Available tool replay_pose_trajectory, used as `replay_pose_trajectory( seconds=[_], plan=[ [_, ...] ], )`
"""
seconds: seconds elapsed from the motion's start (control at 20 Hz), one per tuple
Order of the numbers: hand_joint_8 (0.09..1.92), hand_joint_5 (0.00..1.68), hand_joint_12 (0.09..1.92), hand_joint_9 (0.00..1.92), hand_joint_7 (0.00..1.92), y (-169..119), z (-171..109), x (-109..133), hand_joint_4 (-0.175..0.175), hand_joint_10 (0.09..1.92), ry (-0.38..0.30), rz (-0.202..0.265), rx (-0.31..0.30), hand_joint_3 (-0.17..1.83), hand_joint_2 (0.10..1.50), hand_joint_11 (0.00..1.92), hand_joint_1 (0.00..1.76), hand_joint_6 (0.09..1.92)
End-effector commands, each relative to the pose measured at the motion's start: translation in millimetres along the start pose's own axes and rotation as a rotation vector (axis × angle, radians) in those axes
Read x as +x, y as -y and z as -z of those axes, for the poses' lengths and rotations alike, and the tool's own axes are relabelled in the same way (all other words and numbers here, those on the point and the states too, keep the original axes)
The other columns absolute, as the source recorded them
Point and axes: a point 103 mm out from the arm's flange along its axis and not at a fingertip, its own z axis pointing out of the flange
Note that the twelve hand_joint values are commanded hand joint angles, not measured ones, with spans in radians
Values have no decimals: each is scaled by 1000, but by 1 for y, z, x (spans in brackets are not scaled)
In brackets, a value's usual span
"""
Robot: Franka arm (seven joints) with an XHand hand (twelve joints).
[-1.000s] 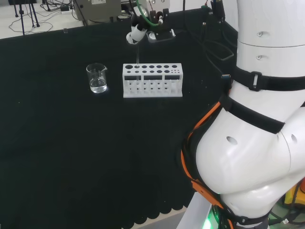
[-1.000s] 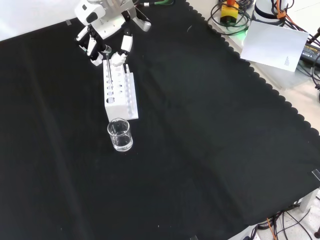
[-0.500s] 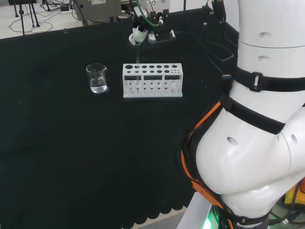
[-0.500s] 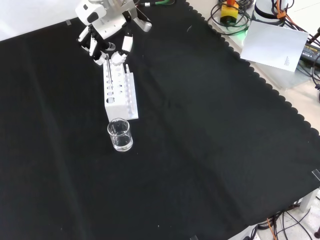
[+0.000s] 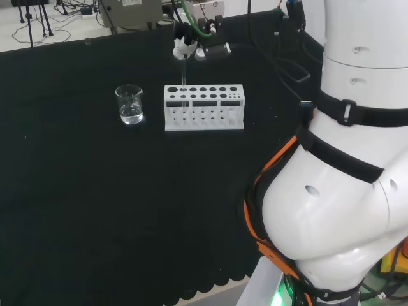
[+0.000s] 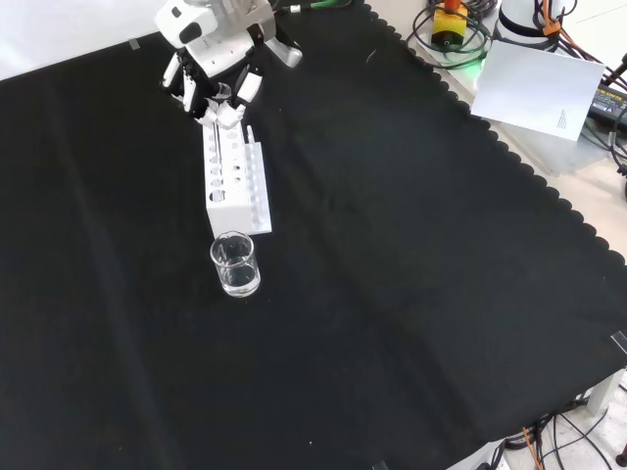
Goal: Take the glass rod from the white test tube rack.
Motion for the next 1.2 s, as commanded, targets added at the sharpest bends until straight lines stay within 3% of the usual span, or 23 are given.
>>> replay_pose_trajectory(
  seconds=[0.05, 0.25, 0.4, 0.8, 1.2],
  plan=[
    [988, 978, 1205, 1581, 1160, 2, 9, 12, -175, 887, -22, 24, -115, 447, 865, 758, 1269, 949],
    [1042, 1033, 1130, 1576, 1225, 6, 26, 22, -175, 934, -36, 15, -235, 770, 673, 889, 1298, 912],
    [976, 1099, 1013, 1585, 1284, 6, 42, 31, -175, 899, -4, 29, -268, 846, 602, 970, 1313, 836],
    [833, 1194, 928, 1614, 1359, 19, 70, 40, -175, 800, -7, 21, -258, 817, 577, 1025, 1328, 648],
    [816, 1216, 924, 1626, 1369, 43, 91, 33, -175, 788, -3, 22, -253, 813, 573, 1033, 1330, 604]
  ],
)
